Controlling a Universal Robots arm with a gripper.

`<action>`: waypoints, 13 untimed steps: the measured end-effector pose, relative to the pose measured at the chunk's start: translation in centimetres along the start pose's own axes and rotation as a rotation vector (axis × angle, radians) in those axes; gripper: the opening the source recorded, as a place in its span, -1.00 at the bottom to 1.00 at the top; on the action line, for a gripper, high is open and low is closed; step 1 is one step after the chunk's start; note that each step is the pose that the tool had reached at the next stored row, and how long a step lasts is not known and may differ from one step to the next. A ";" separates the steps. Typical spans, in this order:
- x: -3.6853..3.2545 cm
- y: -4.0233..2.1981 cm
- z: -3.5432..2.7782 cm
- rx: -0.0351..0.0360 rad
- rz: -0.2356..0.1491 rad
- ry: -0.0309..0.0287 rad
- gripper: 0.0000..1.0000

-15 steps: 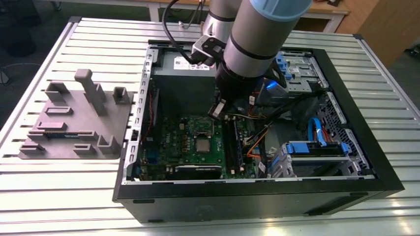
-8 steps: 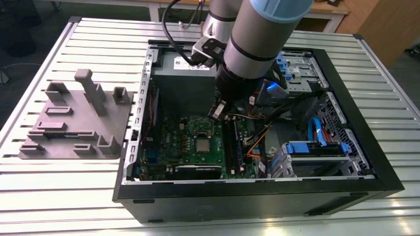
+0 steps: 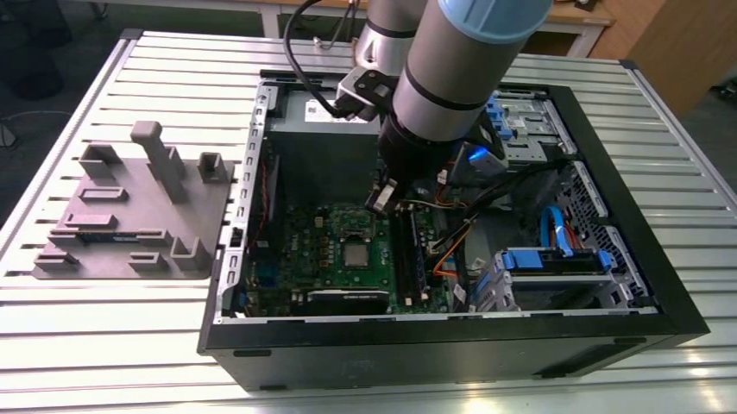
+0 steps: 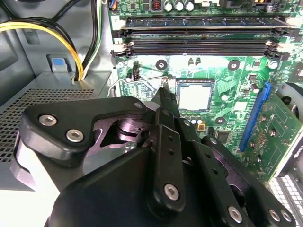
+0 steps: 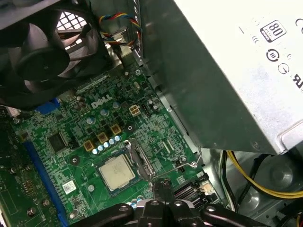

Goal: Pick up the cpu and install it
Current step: 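Close the cpu cover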

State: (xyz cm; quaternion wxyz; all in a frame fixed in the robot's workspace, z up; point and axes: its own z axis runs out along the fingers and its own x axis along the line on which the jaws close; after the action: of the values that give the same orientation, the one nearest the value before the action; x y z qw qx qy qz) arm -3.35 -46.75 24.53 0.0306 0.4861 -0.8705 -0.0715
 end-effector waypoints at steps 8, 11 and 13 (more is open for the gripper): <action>0.21 -0.13 -0.02 0.0001 0.000 0.0002 -0.80; 0.27 -0.17 -0.02 0.0004 0.000 0.0006 -0.80; 0.32 -0.20 -0.03 0.0007 0.000 0.0011 -0.80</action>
State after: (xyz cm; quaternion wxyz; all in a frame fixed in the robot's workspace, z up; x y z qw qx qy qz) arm -3.35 -47.13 24.52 0.0309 0.4860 -0.8705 -0.0709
